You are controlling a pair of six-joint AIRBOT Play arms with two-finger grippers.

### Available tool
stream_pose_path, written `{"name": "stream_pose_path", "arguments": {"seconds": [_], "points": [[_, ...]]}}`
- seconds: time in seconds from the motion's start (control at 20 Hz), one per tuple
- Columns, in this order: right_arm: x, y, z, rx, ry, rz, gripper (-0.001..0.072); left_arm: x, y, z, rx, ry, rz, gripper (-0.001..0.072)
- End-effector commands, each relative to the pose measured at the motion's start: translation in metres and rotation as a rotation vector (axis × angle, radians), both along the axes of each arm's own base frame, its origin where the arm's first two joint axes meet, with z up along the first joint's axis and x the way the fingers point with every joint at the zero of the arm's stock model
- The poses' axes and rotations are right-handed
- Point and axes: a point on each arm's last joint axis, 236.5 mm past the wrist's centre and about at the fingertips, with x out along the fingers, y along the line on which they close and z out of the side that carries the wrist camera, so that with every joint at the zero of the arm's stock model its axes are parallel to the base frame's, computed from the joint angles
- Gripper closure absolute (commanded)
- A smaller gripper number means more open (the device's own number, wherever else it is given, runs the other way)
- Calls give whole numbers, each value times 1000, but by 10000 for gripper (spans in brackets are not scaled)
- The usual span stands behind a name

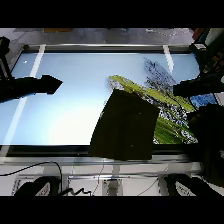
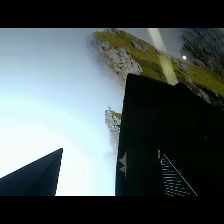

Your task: Fold the clothes and pants, and hang the long-sleeved shirts on hangers.

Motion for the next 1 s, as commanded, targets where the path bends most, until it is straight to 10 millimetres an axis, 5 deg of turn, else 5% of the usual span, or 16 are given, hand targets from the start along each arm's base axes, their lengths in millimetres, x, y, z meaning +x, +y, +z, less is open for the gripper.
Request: {"name": "stream_pose_path", "arguments": {"seconds": [0.0, 0.65, 0.8, 0.95], "points": [[0, 0, 0, 0, 1, 1, 673, 0, 1, 1, 1, -2, 1, 38], [5, -2, 3, -17, -26, 9, 672, 0, 1, 1, 1, -2, 1, 38], [8, -37, 2, -136, -31, -1, 673, 0, 0, 1, -4, -3, 0, 38], [-31, -73, -40, -120, 177, -65, 673, 0, -1, 1, -7, -2, -1, 38]]}}
